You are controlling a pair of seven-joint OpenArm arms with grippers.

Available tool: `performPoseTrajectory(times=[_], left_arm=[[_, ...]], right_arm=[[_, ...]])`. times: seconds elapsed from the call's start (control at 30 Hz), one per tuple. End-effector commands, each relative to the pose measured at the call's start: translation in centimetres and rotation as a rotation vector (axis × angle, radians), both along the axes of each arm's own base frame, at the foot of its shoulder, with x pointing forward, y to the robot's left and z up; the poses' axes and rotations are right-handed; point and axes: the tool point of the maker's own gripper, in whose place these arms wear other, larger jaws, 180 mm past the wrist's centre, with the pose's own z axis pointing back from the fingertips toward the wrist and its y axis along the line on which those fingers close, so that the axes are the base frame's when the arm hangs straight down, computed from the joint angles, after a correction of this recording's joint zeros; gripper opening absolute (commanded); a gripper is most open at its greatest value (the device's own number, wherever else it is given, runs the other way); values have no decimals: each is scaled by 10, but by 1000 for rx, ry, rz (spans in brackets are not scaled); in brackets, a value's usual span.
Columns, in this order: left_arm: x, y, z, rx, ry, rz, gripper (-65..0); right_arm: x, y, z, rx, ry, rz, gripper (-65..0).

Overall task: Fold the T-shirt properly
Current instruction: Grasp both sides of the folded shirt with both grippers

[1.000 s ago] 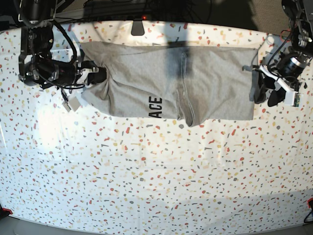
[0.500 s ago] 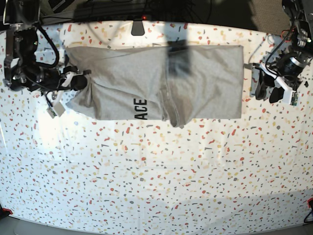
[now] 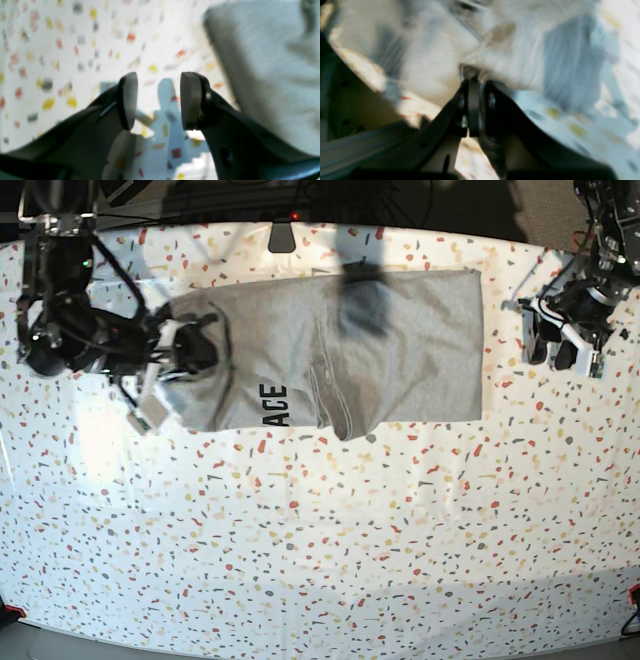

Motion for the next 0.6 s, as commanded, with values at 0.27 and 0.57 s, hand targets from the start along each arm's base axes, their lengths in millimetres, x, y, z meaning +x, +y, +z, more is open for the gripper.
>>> performPoseTrajectory(times=[0.27, 0.57], left_arm=[[-13, -8, -24, -81, 39, -32, -380], [-18, -45, -32, -155, 58, -76, -380]], right_arm=[[10, 76, 42, 232, -129, 18, -650], [0, 177, 53, 301, -160, 182, -650]])
